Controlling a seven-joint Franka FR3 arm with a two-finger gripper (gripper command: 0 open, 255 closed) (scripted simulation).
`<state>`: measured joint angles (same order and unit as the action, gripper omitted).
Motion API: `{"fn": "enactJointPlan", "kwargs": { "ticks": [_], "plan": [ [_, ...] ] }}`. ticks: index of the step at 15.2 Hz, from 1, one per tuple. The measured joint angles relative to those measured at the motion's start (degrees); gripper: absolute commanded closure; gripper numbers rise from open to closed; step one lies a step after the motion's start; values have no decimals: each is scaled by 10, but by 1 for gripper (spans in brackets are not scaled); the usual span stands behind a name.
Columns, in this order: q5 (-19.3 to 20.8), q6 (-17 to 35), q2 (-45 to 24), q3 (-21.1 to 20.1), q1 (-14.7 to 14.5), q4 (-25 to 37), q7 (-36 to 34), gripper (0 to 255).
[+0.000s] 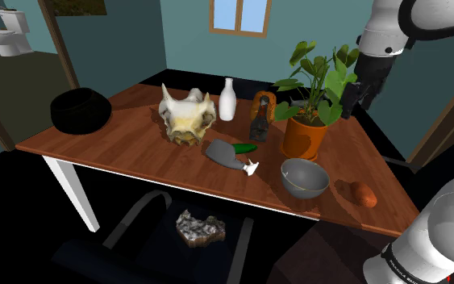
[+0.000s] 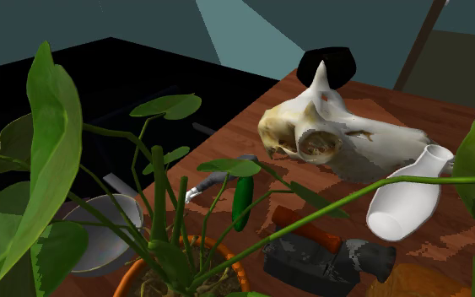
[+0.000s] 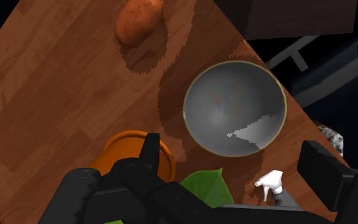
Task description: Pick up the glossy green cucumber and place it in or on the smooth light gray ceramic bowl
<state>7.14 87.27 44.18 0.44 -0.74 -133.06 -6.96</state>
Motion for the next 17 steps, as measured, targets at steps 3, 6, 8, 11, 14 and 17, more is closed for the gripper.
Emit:
{"fn": "enactJointPlan", "kwargs": {
  "ticks": [3, 6, 8, 11, 14, 17],
  "plan": [
    [5, 21, -16, 13, -4, -3, 23, 0],
    [13, 71, -55, 39, -14, -9, 72, 0],
    [17, 105, -89, 59, -20, -5, 111, 0],
    [18, 159, -144, 87, -31, 1, 169, 0],
    [11, 208, -203, 111, -44, 15, 226, 0],
    [-4, 247, -267, 131, -57, 43, 289, 0]
  ]
}}
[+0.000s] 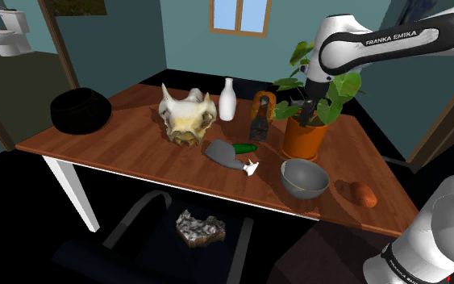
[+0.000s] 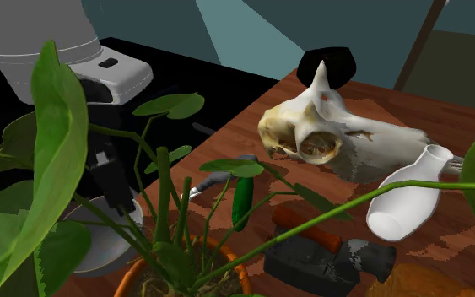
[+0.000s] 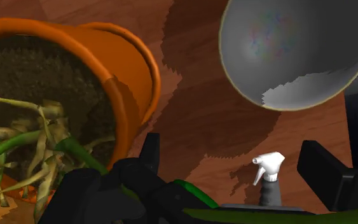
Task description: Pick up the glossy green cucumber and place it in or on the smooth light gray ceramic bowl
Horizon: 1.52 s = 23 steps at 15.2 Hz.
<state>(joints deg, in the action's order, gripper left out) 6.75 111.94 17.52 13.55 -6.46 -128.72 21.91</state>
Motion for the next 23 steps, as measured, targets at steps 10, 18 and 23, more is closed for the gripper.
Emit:
{"fn": "enactJointPlan", "kwargs": {
  "ticks": [10, 18, 23],
  "plan": [
    [-92, 90, -208, 13, -29, 120, 203, 0],
    [-158, 104, -387, -16, -11, 260, 342, 0],
    [-178, 92, -495, -47, 0, 372, 410, 0]
  ]
}}
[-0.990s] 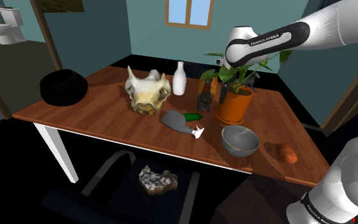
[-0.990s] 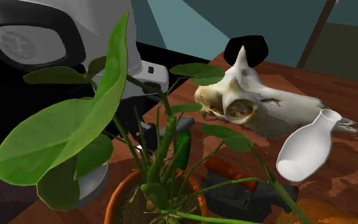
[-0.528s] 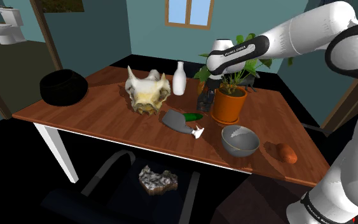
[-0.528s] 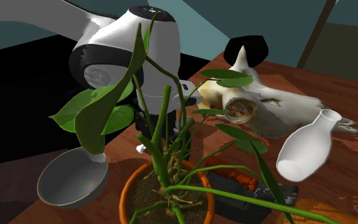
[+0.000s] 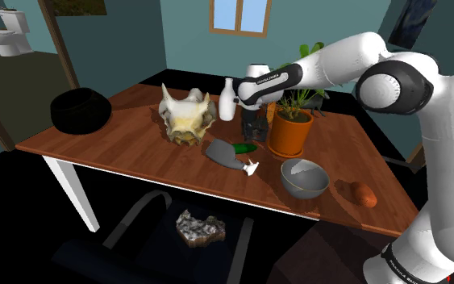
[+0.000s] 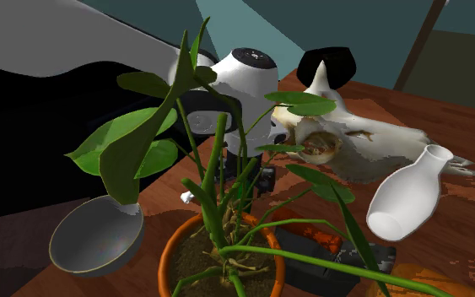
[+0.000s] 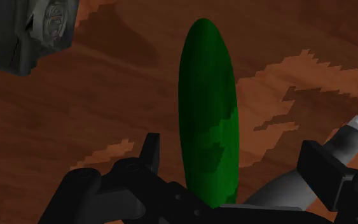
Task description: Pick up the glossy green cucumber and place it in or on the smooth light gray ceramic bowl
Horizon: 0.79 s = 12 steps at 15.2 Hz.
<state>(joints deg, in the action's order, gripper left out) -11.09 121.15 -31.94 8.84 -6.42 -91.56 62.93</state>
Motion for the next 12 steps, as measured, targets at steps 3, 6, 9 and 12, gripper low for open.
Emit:
{"fn": "enactJointPlan", "kwargs": {
  "ticks": [3, 6, 9, 12],
  "plan": [
    [-4, -6, -41, -13, 2, 44, 23, 0],
    [-6, 8, -57, -17, 2, 46, 27, 0],
    [-9, 25, -70, -19, 1, 43, 28, 0],
    [-10, 32, -75, -20, 1, 40, 29, 0]
  ]
}}
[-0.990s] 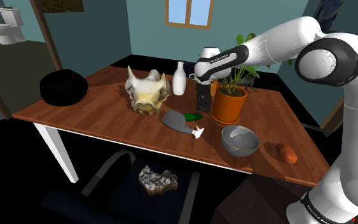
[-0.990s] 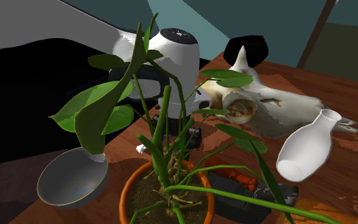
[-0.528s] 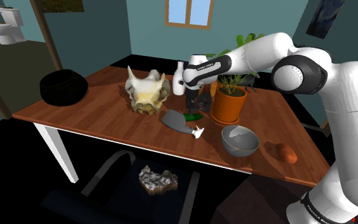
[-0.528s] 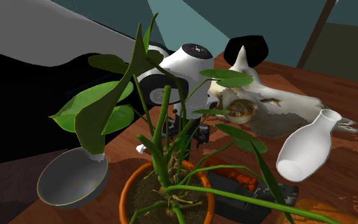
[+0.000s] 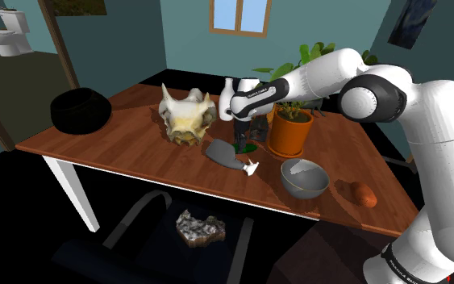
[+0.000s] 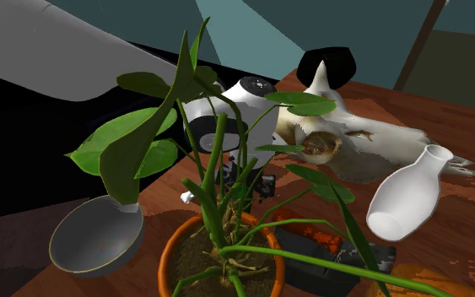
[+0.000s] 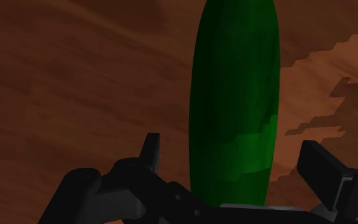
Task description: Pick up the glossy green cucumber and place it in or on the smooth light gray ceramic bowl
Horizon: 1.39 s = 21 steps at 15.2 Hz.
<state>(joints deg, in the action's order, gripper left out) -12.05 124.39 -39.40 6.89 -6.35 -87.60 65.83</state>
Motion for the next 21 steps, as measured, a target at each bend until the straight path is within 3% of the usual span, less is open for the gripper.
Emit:
{"fn": "enactJointPlan", "kwargs": {
  "ticks": [4, 5, 15, 21],
  "plan": [
    [0, 1, 0, 0, 0, 0, 0, 0],
    [0, 1, 0, 0, 0, 0, 0, 255],
    [0, 1, 0, 0, 0, 0, 0, 255],
    [4, -25, 21, 3, -1, 4, -3, 255]
  ]
}}
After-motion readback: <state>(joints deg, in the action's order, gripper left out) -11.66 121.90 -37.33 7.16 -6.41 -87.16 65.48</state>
